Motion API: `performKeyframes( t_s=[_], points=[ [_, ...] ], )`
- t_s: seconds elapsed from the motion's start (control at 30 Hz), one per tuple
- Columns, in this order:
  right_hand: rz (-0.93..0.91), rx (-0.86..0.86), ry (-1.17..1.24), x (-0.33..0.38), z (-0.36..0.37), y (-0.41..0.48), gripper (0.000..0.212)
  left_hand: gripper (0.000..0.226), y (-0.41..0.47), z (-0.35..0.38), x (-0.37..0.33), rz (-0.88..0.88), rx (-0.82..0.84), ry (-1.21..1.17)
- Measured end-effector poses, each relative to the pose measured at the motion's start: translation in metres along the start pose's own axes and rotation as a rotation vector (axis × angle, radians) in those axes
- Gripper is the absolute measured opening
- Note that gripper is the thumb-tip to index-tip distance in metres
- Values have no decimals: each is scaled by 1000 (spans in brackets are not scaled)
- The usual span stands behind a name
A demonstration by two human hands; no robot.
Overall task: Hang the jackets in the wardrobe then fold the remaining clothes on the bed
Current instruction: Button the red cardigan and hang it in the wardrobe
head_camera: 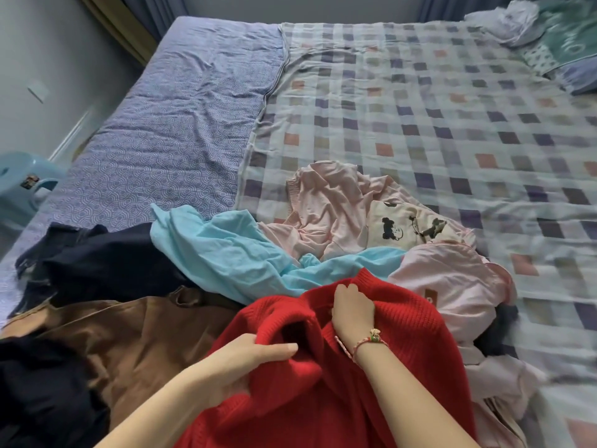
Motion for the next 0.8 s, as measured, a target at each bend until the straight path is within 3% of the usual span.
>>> performKeyframes(
  t_s=[0.1,0.2,0.27,0.37,0.43,0.63,0.8],
  points=[
    [-48,-85,11,-2,-4,-7,30,44,-8,5,-13,163,95,-138],
    [-67,-84,159,-10,-11,-21,37,22,-11,6,-17,242,-43,-202],
    [-79,-67,464,-18,-18,-33,29,9,-11,13,-15,262,-89,-264],
    [-76,61,999,-21,-20,-57,22,17,-12,23,-15,272,-119,-364],
    [-113,169,1190,-19,-17,-75,17,24,-12,26,-17,288,-158,-358],
    [-279,137,1213,-16,-24,-108,20,39,-20,18,-44,422,-431,-59],
    [-276,53,1258,-7,-32,-112,18,39,-17,24,-49,455,-359,-90]
  ],
)
Point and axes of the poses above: each hand's wrist, its own y-axis towards the middle knuckle, its own z-axis out of the palm, x = y × z, the point moved 6 cm from there along y, towards the middle knuckle, and after that the axes turned 5 degrees about x, right-handed, at the moved point
